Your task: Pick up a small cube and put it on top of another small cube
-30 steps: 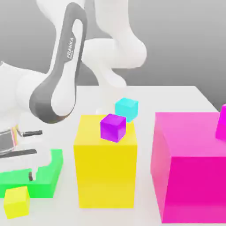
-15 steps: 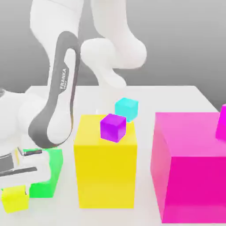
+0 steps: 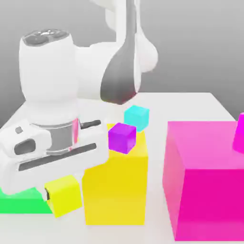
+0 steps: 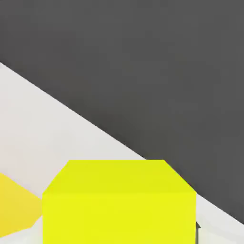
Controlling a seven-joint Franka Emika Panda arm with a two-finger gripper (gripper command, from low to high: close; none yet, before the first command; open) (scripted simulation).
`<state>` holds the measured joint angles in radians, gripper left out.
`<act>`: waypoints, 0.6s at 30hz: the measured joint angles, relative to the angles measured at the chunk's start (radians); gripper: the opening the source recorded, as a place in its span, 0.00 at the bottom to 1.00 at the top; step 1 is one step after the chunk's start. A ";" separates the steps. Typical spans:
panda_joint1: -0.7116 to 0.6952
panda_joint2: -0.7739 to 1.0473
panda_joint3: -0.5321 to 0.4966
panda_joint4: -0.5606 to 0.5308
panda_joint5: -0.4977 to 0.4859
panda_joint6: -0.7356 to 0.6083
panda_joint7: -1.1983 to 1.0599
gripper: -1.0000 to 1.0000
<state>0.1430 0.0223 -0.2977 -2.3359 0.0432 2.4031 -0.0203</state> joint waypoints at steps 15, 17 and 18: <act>0.015 -0.484 0.158 -0.137 -0.104 -0.387 0.299 0.00; 0.010 -0.466 0.157 -0.188 -0.106 -0.321 0.307 0.00; 0.009 -0.453 0.156 -0.215 -0.106 -0.281 0.307 0.00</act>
<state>0.1516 -0.4309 -0.1417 -2.5514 -0.0631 2.1224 0.2869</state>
